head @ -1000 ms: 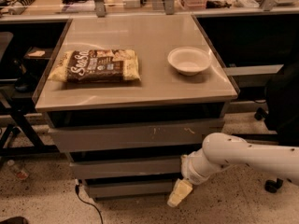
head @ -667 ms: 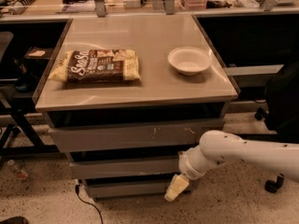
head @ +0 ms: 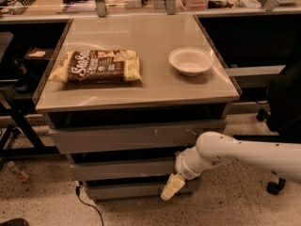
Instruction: Open middle drawer
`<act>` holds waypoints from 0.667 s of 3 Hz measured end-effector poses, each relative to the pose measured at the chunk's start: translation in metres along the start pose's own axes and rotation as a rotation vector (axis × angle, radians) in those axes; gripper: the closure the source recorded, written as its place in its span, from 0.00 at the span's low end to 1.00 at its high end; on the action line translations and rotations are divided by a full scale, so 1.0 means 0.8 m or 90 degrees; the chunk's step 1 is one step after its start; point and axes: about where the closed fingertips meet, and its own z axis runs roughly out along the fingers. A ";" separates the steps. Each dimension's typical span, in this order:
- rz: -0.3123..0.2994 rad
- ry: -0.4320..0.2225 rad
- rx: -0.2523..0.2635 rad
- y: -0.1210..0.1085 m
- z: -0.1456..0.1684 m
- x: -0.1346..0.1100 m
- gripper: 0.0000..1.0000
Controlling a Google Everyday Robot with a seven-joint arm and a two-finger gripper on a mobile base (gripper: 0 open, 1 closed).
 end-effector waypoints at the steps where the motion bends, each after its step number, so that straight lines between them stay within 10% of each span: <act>1: -0.001 -0.011 0.007 -0.021 0.025 -0.005 0.00; 2: -0.007 -0.006 0.010 -0.026 0.028 -0.006 0.00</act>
Offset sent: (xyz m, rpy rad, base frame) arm 0.0206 -0.0074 -0.0012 0.0073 -0.0395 -0.0336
